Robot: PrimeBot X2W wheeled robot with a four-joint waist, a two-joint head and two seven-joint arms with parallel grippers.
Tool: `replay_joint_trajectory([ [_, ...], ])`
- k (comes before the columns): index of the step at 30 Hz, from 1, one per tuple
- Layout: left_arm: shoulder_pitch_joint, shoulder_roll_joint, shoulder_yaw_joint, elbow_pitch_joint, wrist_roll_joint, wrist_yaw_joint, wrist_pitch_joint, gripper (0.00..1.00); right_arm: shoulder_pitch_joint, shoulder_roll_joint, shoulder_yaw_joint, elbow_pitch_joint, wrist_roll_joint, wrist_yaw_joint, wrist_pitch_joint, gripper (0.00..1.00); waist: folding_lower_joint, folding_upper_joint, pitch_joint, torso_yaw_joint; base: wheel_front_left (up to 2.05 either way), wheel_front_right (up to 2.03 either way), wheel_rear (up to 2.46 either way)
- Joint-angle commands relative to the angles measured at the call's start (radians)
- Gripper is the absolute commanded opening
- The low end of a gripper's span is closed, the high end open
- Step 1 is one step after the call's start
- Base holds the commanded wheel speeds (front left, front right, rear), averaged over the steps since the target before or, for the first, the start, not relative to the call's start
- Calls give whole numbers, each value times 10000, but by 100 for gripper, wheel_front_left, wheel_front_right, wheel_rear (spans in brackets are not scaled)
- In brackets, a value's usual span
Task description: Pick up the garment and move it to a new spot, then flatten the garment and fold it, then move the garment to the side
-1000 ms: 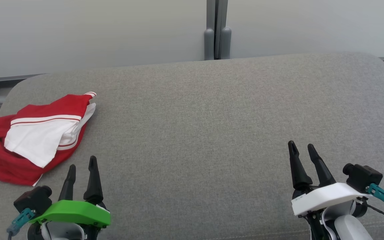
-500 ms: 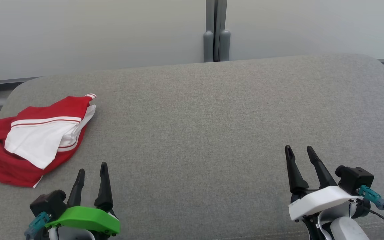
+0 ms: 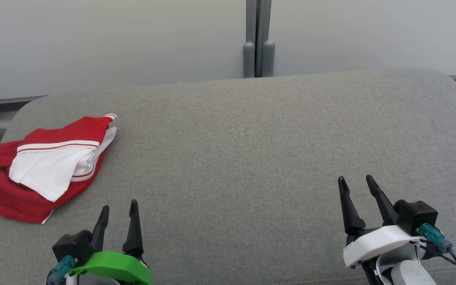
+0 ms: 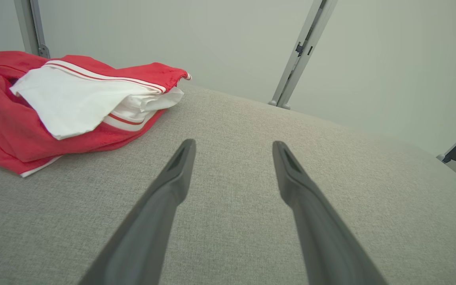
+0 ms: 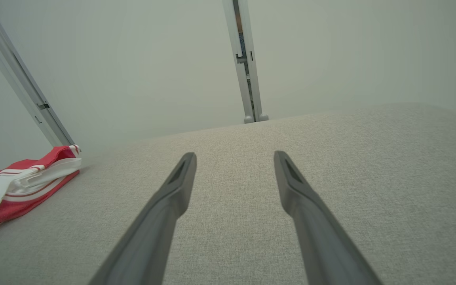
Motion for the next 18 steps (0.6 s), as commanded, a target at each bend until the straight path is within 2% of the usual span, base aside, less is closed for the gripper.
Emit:
replay_joint_trajectory([
  [1,117,35,-46,58,304,58,-130,100,89,30,-54,-4,-360,5,-92,100,0,0,-21,7,0,0,0],
  [18,318,73,-165,25,1209,161,-560,100,225,99,-132,36,-1777,5,-241,100,0,0,-83,5,0,0,0],
])
